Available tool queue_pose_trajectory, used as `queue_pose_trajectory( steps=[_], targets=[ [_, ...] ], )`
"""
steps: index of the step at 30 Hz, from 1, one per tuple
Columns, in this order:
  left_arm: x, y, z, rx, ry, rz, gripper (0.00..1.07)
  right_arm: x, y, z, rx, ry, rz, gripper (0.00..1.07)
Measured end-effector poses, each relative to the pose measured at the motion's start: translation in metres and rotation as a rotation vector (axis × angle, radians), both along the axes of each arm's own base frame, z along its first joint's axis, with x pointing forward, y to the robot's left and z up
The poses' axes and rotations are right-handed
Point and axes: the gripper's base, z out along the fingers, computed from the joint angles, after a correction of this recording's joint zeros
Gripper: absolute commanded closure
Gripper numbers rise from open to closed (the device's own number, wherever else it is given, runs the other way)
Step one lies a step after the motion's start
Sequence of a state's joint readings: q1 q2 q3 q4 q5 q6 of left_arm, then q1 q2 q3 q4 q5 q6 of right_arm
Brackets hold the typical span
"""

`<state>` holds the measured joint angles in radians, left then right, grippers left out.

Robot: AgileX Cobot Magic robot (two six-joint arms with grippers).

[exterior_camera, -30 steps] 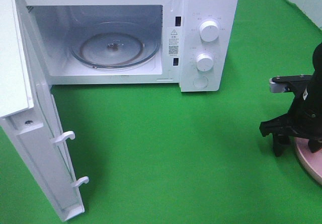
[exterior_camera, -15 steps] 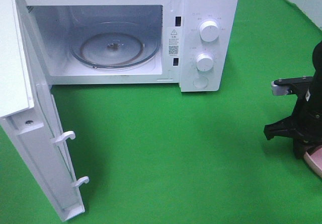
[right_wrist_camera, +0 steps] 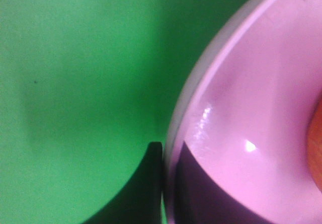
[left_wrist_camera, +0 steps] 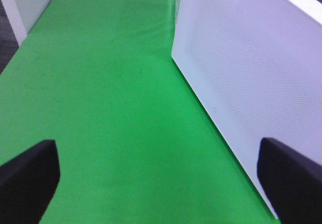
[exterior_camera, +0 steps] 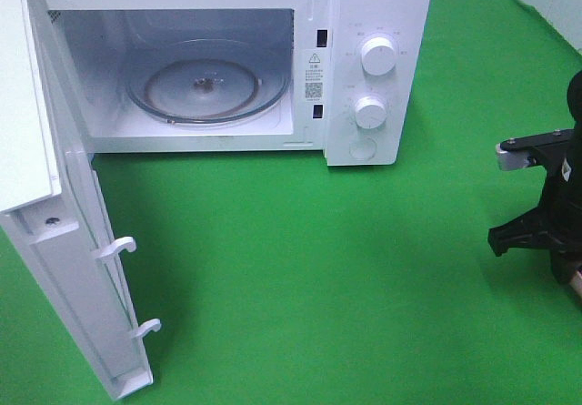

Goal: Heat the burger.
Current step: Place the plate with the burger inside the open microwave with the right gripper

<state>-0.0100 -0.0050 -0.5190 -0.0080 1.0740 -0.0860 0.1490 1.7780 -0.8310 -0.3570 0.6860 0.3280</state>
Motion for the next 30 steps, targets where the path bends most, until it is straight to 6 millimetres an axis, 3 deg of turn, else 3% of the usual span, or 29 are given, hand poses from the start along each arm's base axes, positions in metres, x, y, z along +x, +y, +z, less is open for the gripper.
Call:
queue_pose_trajectory(
  steps=[13,30],
  targets=[
    [0.0,0.0,0.0,0.0,0.0,0.0,0.07,-0.022,0.013,-0.003,-0.129,0.005,0.039,1.07],
    [0.0,0.0,0.0,0.0,0.0,0.0,0.07,-0.044,0.037,0.022,-0.21,-0.053,0.12,1.07]
  ],
)
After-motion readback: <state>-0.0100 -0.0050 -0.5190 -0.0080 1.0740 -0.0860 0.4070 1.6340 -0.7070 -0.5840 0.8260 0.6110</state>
